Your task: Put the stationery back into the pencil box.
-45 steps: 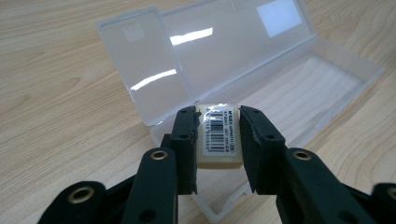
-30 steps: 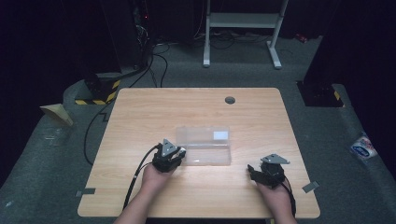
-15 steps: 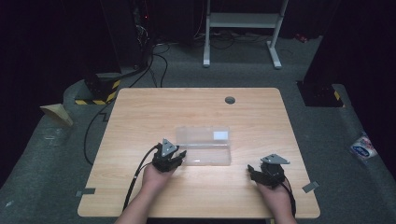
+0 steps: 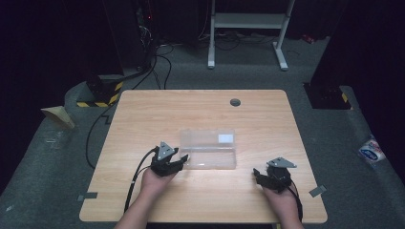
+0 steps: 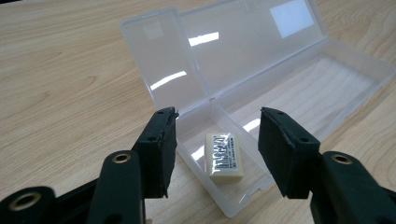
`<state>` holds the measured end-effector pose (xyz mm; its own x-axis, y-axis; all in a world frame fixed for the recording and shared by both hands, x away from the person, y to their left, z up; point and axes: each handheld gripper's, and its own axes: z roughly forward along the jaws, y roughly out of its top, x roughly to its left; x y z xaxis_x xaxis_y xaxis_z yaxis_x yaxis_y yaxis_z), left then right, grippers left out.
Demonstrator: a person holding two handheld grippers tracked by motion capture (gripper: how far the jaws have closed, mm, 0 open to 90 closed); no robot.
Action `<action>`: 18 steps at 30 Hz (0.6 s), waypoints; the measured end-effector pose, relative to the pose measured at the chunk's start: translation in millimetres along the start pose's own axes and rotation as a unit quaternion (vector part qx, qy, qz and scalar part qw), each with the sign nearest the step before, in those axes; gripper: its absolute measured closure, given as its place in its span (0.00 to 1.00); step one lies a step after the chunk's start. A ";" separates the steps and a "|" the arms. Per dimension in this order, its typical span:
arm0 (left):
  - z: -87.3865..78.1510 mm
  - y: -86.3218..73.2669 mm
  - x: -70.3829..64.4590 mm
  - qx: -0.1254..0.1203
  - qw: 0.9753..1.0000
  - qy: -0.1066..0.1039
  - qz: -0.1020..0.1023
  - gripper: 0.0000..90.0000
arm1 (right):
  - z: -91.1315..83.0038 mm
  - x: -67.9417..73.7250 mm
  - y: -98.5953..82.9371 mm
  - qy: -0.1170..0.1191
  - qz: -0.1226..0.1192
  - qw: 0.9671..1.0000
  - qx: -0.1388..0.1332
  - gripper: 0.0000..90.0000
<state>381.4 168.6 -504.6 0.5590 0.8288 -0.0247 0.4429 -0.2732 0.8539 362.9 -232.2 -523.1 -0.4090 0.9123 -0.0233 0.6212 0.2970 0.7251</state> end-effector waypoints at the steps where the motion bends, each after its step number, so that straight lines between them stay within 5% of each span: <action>1: -1.0 -0.2 1.3 -0.001 1.000 -0.001 -0.001 0.52 | 0.1 -0.1 0.0 0.000 -0.001 1.000 0.000 0.34; 18: -36.2 -21.1 34.0 0.027 0.999 0.018 -0.023 0.48 | -0.1 -0.3 -0.1 0.003 0.000 1.000 0.000 0.35</action>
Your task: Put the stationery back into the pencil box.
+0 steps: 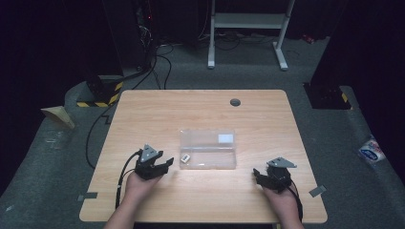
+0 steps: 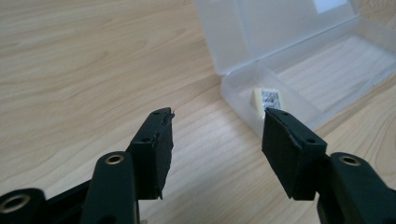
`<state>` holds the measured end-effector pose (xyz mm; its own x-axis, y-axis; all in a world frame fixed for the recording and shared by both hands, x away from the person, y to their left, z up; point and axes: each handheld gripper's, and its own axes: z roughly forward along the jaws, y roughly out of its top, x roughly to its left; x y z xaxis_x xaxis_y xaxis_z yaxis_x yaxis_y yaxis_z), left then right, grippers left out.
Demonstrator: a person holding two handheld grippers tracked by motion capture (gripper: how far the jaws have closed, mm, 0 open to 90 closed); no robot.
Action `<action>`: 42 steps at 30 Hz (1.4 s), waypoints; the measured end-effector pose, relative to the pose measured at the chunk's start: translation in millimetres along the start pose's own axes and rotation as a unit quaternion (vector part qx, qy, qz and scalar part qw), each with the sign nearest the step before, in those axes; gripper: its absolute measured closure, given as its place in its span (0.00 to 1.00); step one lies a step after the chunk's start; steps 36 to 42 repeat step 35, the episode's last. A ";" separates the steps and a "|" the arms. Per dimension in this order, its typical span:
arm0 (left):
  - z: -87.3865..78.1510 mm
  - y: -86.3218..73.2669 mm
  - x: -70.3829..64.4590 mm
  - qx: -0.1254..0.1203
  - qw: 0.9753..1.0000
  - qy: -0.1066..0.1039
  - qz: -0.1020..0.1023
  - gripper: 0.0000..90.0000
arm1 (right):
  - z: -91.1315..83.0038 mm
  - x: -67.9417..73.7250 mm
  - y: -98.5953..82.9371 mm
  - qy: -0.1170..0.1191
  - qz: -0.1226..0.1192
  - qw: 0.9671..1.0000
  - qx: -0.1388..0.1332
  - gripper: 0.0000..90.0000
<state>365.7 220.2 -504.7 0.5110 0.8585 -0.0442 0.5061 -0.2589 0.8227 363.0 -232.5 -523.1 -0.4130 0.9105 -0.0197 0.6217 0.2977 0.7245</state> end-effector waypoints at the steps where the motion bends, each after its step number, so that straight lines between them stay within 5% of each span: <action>1: -2.5 -2.5 2.9 0.003 1.000 0.002 -0.001 0.48 | 0.0 0.0 0.0 0.000 0.000 1.000 0.000 0.35; 13: -41.0 -46.3 40.3 0.052 0.998 0.025 -0.025 0.31 | -0.1 0.1 0.0 0.001 0.000 1.000 0.000 0.35; 16: -44.7 -58.1 42.5 0.062 0.997 0.038 -0.015 0.20 | -0.1 0.1 -0.1 0.001 -0.001 1.000 0.000 0.35; 42: -40.2 -55.9 37.3 0.069 0.997 0.040 -0.002 0.17 | 0.3 0.2 0.3 0.001 0.000 1.000 0.000 0.35</action>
